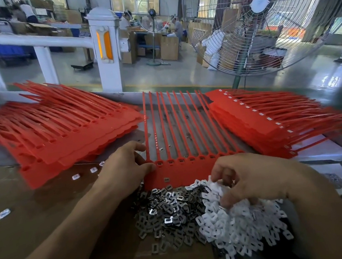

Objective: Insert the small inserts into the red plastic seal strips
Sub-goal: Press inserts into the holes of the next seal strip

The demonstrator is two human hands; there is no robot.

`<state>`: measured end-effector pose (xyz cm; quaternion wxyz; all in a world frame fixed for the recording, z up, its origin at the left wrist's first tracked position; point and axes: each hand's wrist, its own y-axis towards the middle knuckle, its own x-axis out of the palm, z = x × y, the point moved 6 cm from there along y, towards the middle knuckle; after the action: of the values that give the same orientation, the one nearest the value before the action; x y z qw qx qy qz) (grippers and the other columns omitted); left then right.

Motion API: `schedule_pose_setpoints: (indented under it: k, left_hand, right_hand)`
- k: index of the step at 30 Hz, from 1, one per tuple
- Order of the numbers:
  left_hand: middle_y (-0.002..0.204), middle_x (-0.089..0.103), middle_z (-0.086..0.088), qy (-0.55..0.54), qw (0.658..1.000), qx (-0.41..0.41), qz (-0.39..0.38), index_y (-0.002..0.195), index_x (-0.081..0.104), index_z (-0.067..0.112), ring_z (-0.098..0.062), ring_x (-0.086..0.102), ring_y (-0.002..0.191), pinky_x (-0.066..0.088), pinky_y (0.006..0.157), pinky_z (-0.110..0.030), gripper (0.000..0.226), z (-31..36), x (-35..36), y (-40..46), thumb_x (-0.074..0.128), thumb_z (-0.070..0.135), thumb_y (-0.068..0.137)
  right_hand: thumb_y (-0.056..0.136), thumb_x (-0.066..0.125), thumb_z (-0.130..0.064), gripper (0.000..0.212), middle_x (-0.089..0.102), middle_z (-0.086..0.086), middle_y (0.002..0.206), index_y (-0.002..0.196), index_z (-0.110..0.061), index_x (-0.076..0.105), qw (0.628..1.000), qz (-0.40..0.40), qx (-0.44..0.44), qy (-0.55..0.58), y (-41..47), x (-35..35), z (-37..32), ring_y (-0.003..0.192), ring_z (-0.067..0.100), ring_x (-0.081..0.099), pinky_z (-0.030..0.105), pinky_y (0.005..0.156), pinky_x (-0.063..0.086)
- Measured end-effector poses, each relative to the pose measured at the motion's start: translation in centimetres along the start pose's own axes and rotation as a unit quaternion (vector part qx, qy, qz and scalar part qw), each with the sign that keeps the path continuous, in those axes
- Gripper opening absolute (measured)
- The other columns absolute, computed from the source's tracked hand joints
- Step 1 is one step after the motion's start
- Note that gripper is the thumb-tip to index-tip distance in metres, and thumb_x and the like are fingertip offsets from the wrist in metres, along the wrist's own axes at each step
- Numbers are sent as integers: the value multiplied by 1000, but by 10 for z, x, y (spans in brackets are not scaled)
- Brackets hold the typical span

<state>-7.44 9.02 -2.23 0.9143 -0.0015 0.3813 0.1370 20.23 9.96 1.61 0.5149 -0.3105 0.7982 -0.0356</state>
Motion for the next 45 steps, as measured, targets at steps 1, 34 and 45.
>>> schedule_pose_setpoints:
  k: [1,34,45]
  left_hand:
    - [87,69,16,-1,1000,0,0,125,59,35,2,63,74,44,62,-21,51,0,0,0,83,40,80]
    - [89,62,13,-77,955,284,37,97,64,36,-14,60,83,45,68,-17,23,63,-3,-33,79,24,85]
    - [88,61,13,-54,943,321,71,101,68,25,-12,60,80,49,69,-24,16,68,-6,-37,77,25,87]
  right_hand:
    - [73,94,-38,39,68,-9,96,101,-42,67,1000,4,-16,4,2,0,-2,70,13,71,36,60,61]
    - [89,77,-26,16,65,6,79,95,-11,78,845,81,-139,509,51,32,-37,53,10,47,19,38,33]
    - [98,72,-23,13,65,3,73,91,-14,77,849,113,-147,495,43,29,-44,48,7,48,19,41,37]
